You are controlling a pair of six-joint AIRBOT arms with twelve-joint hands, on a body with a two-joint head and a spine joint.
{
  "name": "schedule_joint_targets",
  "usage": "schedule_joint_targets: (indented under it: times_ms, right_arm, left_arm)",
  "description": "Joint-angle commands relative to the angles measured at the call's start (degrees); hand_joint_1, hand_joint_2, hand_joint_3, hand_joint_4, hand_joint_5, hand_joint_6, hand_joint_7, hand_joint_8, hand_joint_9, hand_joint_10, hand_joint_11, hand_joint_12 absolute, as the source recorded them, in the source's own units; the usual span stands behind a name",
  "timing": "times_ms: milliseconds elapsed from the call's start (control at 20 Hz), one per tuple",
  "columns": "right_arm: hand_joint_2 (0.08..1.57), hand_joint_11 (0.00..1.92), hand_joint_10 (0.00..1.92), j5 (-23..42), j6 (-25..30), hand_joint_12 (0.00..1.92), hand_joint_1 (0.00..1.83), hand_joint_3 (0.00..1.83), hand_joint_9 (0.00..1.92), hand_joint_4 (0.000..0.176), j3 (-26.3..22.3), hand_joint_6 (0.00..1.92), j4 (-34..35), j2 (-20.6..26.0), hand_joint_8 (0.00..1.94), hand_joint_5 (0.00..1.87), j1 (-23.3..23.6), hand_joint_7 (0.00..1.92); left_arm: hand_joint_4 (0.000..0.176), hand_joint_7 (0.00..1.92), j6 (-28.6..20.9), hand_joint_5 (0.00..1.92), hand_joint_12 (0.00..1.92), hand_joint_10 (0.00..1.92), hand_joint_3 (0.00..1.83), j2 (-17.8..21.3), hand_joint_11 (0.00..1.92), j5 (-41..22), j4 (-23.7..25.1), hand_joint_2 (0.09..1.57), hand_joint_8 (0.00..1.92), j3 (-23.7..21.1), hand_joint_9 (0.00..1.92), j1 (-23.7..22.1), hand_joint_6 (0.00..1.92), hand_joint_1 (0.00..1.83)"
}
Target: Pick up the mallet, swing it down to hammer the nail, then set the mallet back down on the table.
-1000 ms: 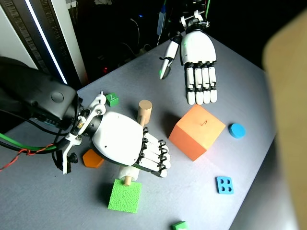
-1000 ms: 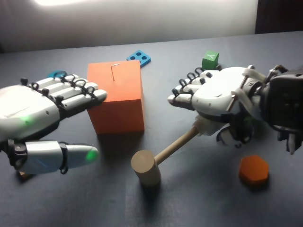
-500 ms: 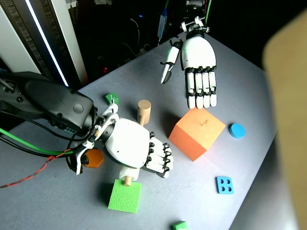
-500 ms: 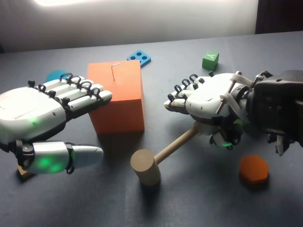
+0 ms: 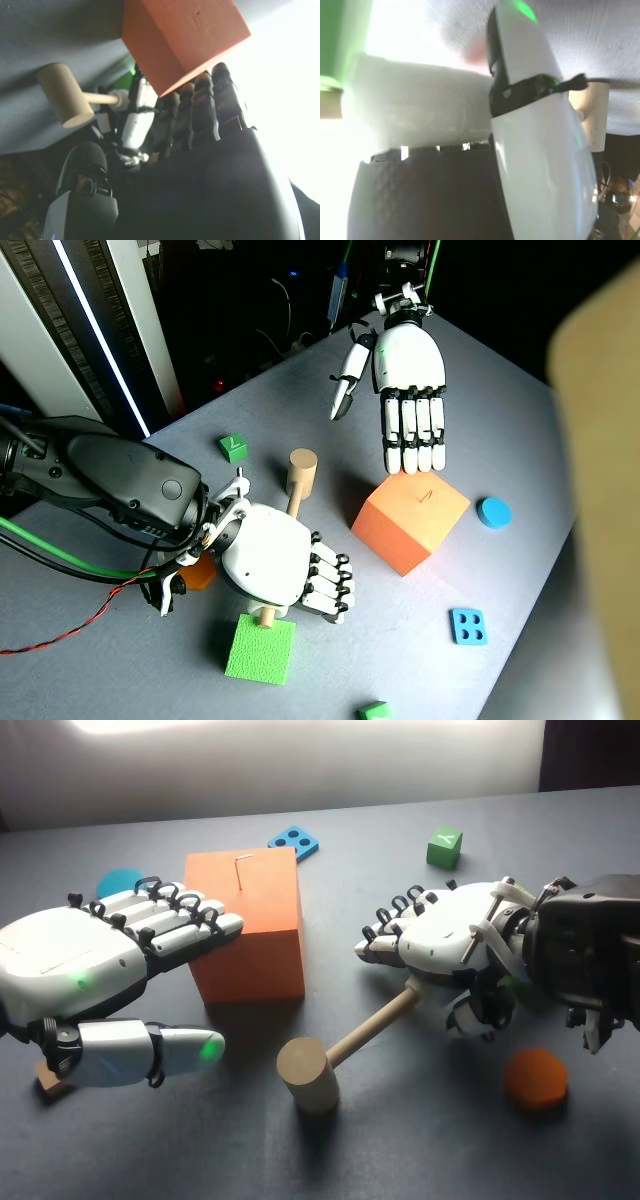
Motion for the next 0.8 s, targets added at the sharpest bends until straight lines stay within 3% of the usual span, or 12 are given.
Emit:
schedule_joint_targets:
  times_ms: [0,350,550,650,750]
  right_arm:
    - [1.02,0.0,0.01,-1.2,0.1,0.56,1.28,0.0,0.09,0.0,0.0,0.01,-1.3,0.1,0.0,0.15,0.2,0.1]
    - [1.04,0.0,0.0,-1.3,0.3,0.56,1.29,0.0,0.09,0.0,0.0,0.0,-1.3,-0.1,0.0,0.15,0.2,0.1]
    - [1.03,0.0,0.0,-1.5,0.2,0.67,1.31,0.0,0.12,0.0,0.0,0.0,-1.3,-0.1,0.0,0.17,-0.4,0.12]
    - [1.03,0.0,0.0,-1.5,0.1,0.63,1.32,0.0,0.11,0.0,0.0,0.0,-1.3,-0.1,0.0,0.18,-0.6,0.13]
    - [1.08,0.0,0.0,-1.5,0.1,0.51,1.21,0.01,0.11,0.0,0.0,0.0,-1.3,-0.1,0.0,0.16,-0.6,0.13]
  left_arm:
    - [0.0,0.03,-0.3,0.04,0.01,0.0,0.0,-0.2,0.02,-6.8,-0.9,1.25,0.0,0.3,0.02,-0.2,0.0,0.0]
    - [0.0,0.04,-1.0,0.05,0.02,0.0,0.0,-1.5,0.02,-7.4,-0.9,1.26,0.0,1.1,0.02,0.1,0.0,0.0]
    - [0.0,0.04,-1.2,0.05,0.02,0.0,0.0,-1.7,0.02,-7.3,-0.9,1.25,0.0,1.3,0.03,0.5,0.0,0.0]
    - [0.0,0.04,-1.6,0.06,0.02,0.0,0.0,-1.8,0.02,-7.3,-0.9,1.25,0.0,1.3,0.03,0.9,0.0,0.0]
    - [0.0,0.03,-2.0,0.04,0.02,0.0,0.0,-1.8,0.0,-7.3,-0.9,1.25,0.0,1.2,0.02,1.5,0.0,0.0]
